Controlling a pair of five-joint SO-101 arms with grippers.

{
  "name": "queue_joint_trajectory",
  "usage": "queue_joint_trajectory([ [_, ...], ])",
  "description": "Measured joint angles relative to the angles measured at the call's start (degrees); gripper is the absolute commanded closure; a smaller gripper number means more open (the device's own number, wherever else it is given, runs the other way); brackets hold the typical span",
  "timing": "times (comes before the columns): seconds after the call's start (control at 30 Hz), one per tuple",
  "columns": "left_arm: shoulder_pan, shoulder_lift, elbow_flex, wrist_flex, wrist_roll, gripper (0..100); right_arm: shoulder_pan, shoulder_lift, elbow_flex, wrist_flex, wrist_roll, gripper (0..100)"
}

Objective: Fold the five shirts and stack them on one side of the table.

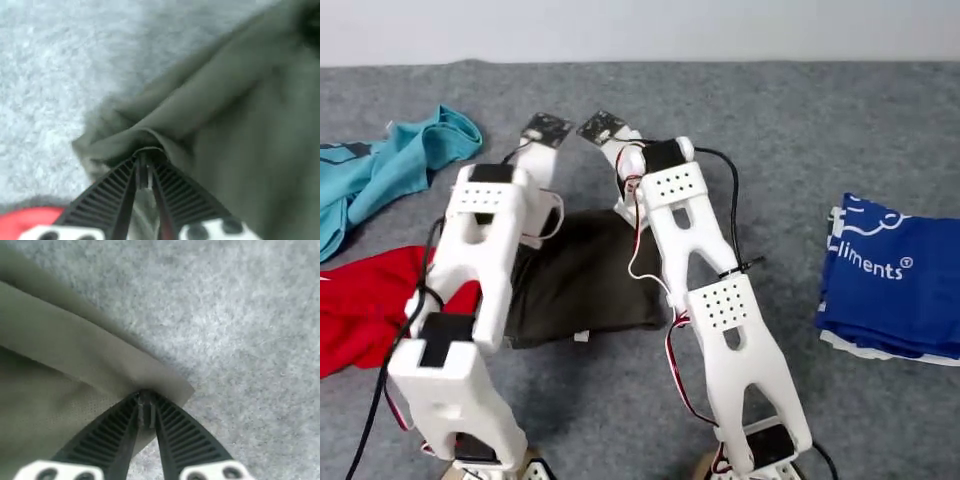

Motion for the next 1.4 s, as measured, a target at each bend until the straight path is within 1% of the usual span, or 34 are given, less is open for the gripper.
queue_joint_trajectory([
  [0.13, -3.6, 3.08, -0.62, 0.0, 0.0, 99, 0.26, 0.0, 0.0, -0.18, 0.0, 98.9],
  [0.27, -8.44, 3.16, -0.79, 0.09, -0.35, 99, 0.88, 0.0, 0.0, -0.18, 0.0, 98.9],
  [0.4, -9.49, -0.79, -1.76, 2.46, -0.79, 99, 1.14, 0.0, 0.0, -0.18, 0.0, 98.9],
  [0.5, -7.47, -6.15, -2.02, 4.31, -0.88, 99, 1.14, 0.0, 0.0, -0.18, 0.0, 98.9],
  [0.63, -1.67, -11.6, -2.02, 5.45, -0.7, 99, 1.14, 0.0, 0.0, -0.18, 0.0, 98.9],
  [0.7, 1.49, -12.48, -2.02, 5.27, 0.97, 99, 1.14, 0.0, 0.0, -0.18, 0.0, 98.9],
  [0.83, 6.07, -11.34, -2.02, 2.11, 2.2, 99, 1.14, 0.0, 0.0, -0.18, 0.0, 98.9],
  [1.0, 6.77, -2.64, -2.11, -1.32, 2.37, 99, 1.14, 0.0, 0.0, -0.18, 0.0, 98.9],
  [1.07, 5.71, 1.05, -2.11, -2.2, 2.37, 99, 1.14, 0.0, 0.0, -0.18, 0.0, 98.9],
  [1.17, 2.11, 4.04, -2.11, -2.55, 2.37, 99, 1.14, 0.0, 0.0, -0.18, 0.0, 98.9],
  [1.27, -2.29, 4.22, -2.11, -2.29, 1.85, 99, 1.14, 0.0, 0.0, -0.18, 0.0, 98.9],
  [1.4, -6.86, 3.08, -2.11, -0.62, -1.32, 99, 1.14, 0.0, 0.0, -0.18, 0.0, 98.9],
])
